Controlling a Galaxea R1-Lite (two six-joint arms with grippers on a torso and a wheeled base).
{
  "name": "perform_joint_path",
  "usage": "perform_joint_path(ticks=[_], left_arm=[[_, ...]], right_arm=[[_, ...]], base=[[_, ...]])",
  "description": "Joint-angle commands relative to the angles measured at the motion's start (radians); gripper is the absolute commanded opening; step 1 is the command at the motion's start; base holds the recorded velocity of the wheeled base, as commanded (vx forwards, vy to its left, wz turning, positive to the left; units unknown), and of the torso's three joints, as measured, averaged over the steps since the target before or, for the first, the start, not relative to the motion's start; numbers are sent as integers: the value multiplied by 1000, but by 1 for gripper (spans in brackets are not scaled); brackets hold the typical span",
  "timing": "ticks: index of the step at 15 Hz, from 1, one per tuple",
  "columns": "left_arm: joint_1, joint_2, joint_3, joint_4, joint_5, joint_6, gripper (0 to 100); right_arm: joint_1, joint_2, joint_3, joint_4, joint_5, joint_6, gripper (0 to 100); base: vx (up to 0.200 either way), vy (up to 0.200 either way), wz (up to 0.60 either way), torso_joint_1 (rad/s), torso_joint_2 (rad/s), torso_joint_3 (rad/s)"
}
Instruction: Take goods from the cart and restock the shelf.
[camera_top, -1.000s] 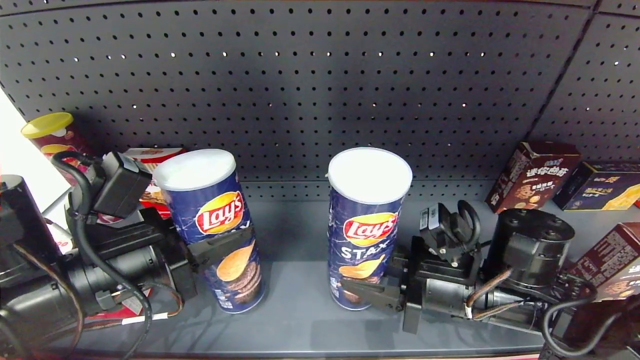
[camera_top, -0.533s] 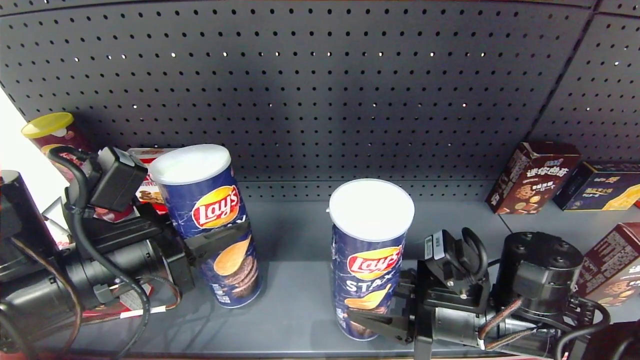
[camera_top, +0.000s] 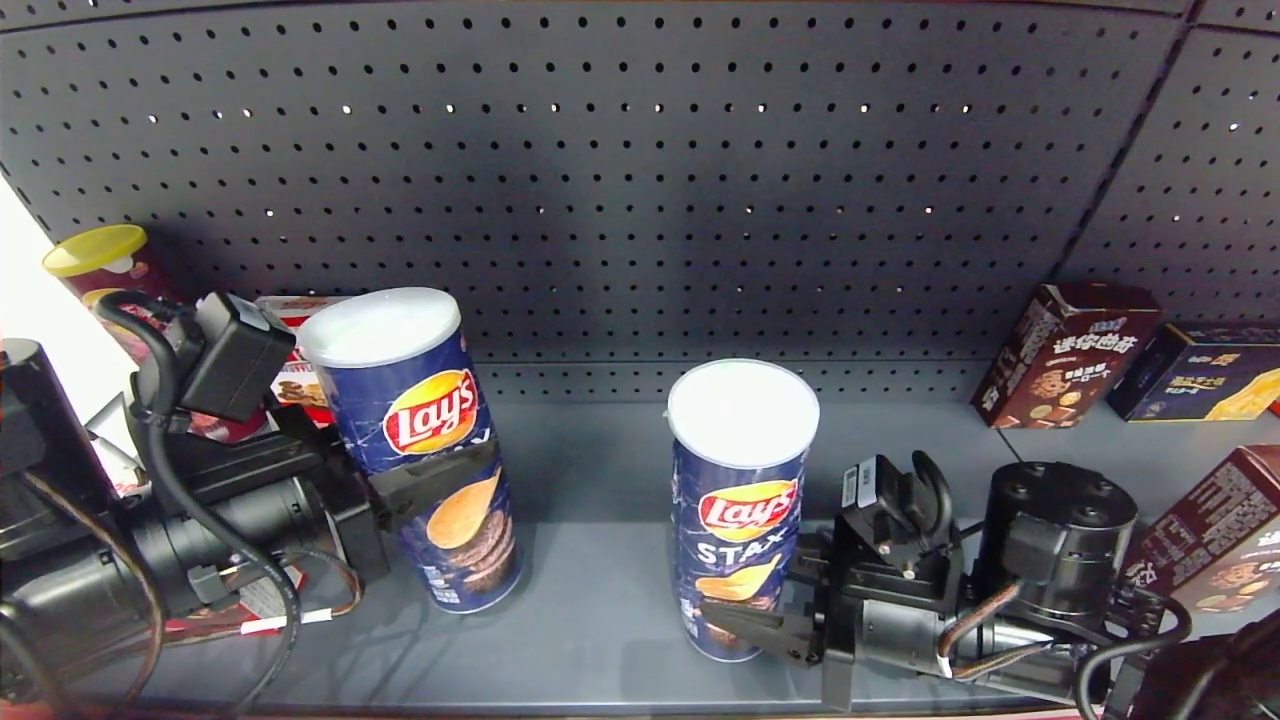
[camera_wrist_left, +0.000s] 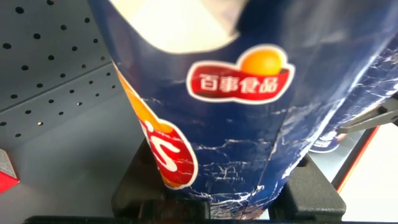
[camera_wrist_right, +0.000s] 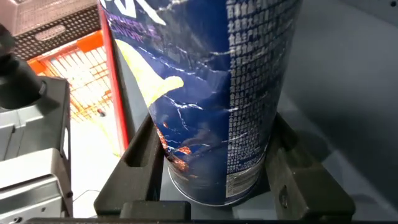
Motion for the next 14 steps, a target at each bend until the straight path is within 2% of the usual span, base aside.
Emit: perform_joint_path(ticks=[1, 10, 11, 14], left_arm=[[0, 1, 1, 0, 0, 0, 0], [0, 1, 2, -2, 0, 0, 0], [0, 0, 2, -2, -1, 0, 0], [0, -2, 2, -2, 0, 0, 0]], right_arm=[[0, 15, -2, 0, 1, -1, 0], [17, 18, 6, 0, -1, -8, 0], [17, 13, 8, 0, -14, -7, 100], [8, -44, 49, 0, -53, -7, 100]], base=[[0, 0, 0, 0, 0, 0], [0, 0, 0, 0, 0, 0], [0, 0, 0, 0, 0, 0], [0, 0, 0, 0, 0, 0]])
